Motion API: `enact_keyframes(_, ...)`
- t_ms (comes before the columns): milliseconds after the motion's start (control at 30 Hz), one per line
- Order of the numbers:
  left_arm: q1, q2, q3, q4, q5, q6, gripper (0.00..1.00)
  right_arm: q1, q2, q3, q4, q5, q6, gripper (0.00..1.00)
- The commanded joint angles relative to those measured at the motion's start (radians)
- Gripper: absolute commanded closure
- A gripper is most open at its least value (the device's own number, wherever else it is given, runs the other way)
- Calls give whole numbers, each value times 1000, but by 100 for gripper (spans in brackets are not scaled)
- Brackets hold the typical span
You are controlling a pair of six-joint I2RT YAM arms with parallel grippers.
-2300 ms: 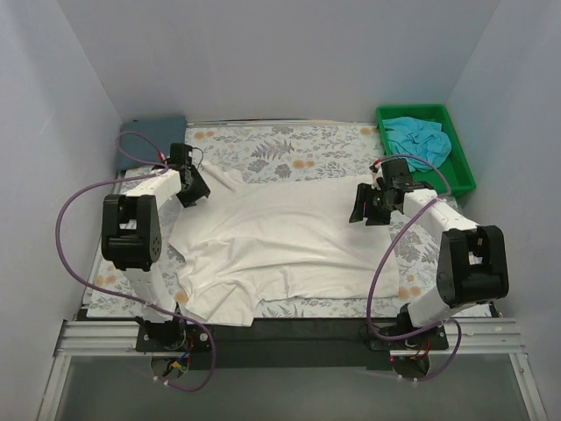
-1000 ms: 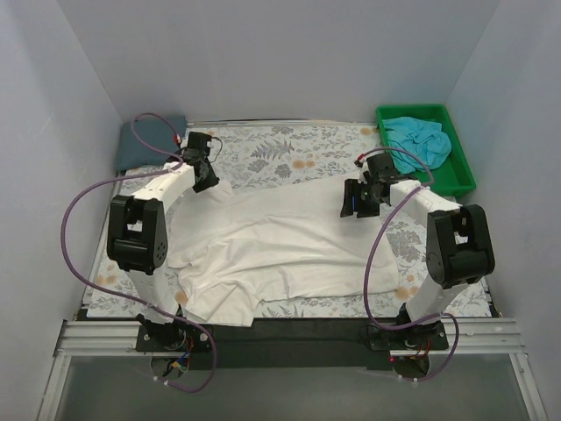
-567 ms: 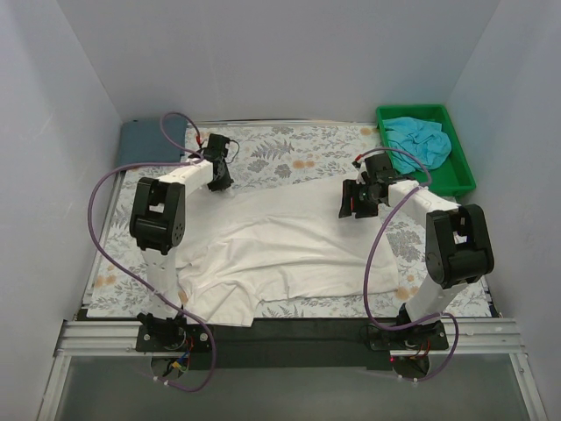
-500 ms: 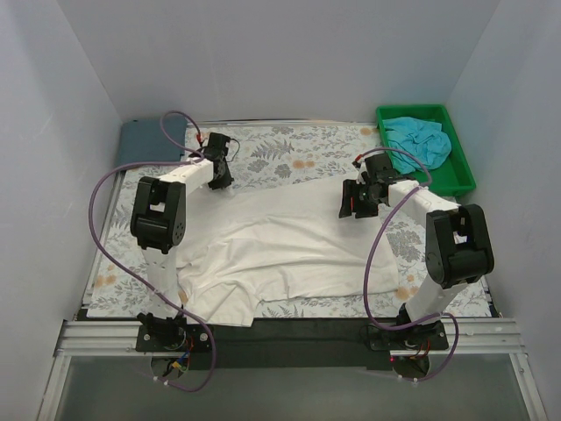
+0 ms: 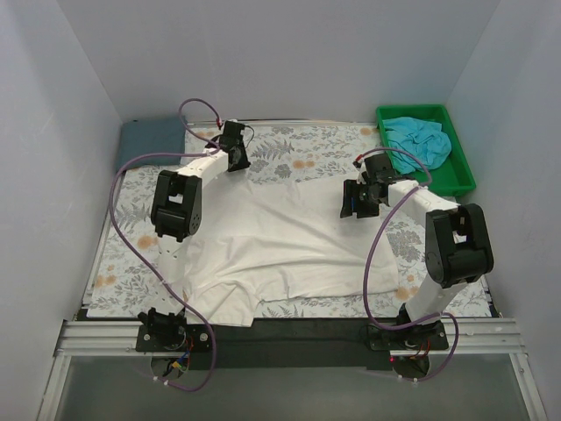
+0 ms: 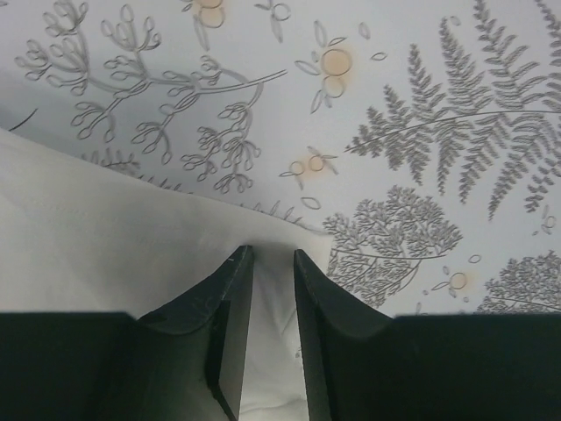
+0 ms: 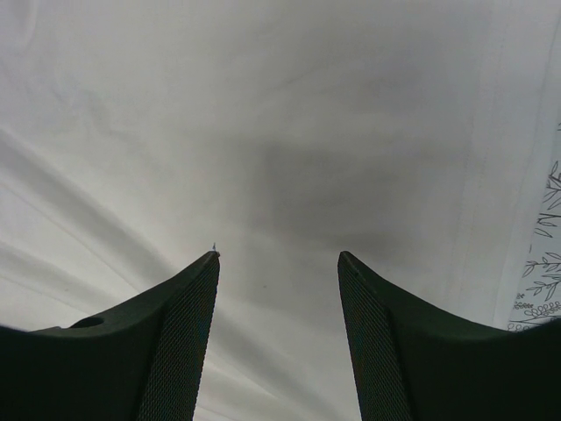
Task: Fold and stack the t-shirts
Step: Flatten the tshirt out
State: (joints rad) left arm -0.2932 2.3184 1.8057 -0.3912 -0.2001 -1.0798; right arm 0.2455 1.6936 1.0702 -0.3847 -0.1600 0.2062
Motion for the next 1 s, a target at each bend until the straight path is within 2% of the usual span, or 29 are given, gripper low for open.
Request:
enact_keyframes(0, -15, 4, 79, 20, 38, 35, 73, 5, 8, 48, 27, 31, -7, 46)
enact_keyframes(100, -15, -37, 75, 29, -22, 41, 65, 5, 2, 60, 26, 48, -13, 46)
enact_keyframes(267, -9, -204, -5, 22, -143, 49, 48, 3, -5, 74, 26, 112, -14, 45)
enact_keyframes(400, -4, -344, -152, -24, -193, 15, 46, -5, 14, 91, 26, 117, -14, 46)
enact_keyframes(533, 3, -474, -363, -64, -183, -25, 45, -3, 28, 106, 23, 90, -2, 46)
enact_keyframes(700, 22, -612, -557, -75, -151, -61, 45, -2, 40, 106, 21, 54, 9, 46)
enact_keyframes(867, 71, -654, -721, -34, -90, -86, 45, 11, 70, 131, 23, 25, 1, 46)
enact_keyframes(967, 101, -660, -766, 11, -67, -98, 45, 28, 93, 152, 21, 11, -5, 45)
